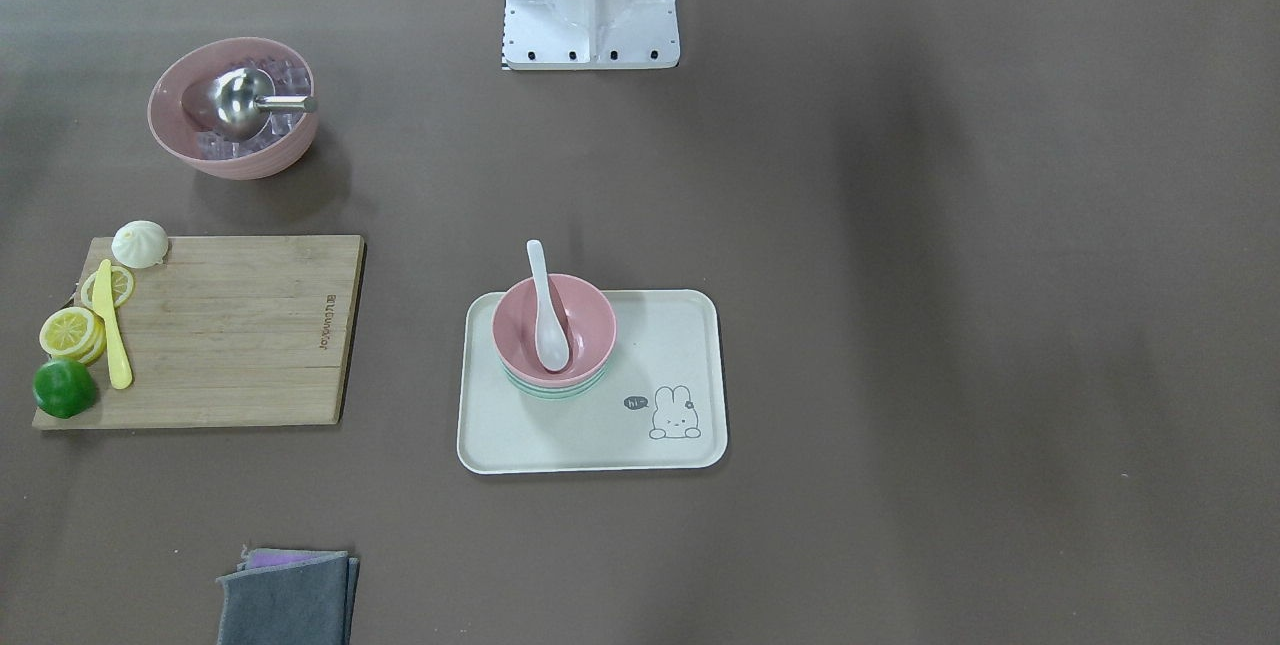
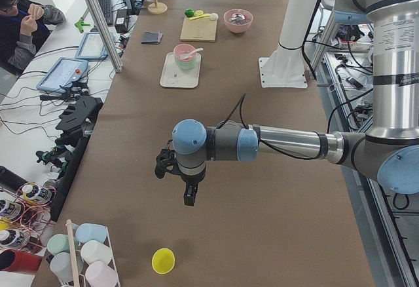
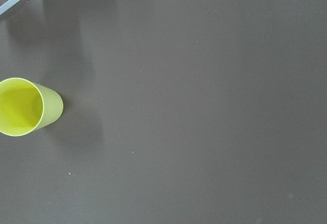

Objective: Stack pink bowl on green and place spoon

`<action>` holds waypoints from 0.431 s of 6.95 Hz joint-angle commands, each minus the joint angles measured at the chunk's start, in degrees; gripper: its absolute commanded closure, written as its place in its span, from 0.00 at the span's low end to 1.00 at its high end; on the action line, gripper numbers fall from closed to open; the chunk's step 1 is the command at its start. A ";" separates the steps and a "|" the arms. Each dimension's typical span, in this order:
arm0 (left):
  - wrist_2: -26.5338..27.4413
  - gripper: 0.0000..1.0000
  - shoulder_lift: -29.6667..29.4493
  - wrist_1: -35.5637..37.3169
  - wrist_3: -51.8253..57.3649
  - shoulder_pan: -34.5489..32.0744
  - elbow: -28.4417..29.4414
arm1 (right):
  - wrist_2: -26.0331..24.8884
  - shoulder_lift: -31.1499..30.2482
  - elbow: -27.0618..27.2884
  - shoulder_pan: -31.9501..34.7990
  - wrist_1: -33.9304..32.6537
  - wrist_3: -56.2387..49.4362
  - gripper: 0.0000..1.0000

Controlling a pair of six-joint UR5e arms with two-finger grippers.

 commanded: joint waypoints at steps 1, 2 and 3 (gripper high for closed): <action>0.02 0.01 -0.08 0.00 0.02 0.00 0.09 | 1.07 -0.55 0.03 -0.02 0.09 0.05 0.00; 0.02 0.01 0.00 0.00 0.02 0.00 0.18 | 1.34 -0.64 -0.06 -0.02 0.00 0.05 0.00; 0.02 0.01 0.00 0.00 -0.07 0.00 0.10 | 1.26 -0.64 -0.06 -0.02 0.00 0.05 0.00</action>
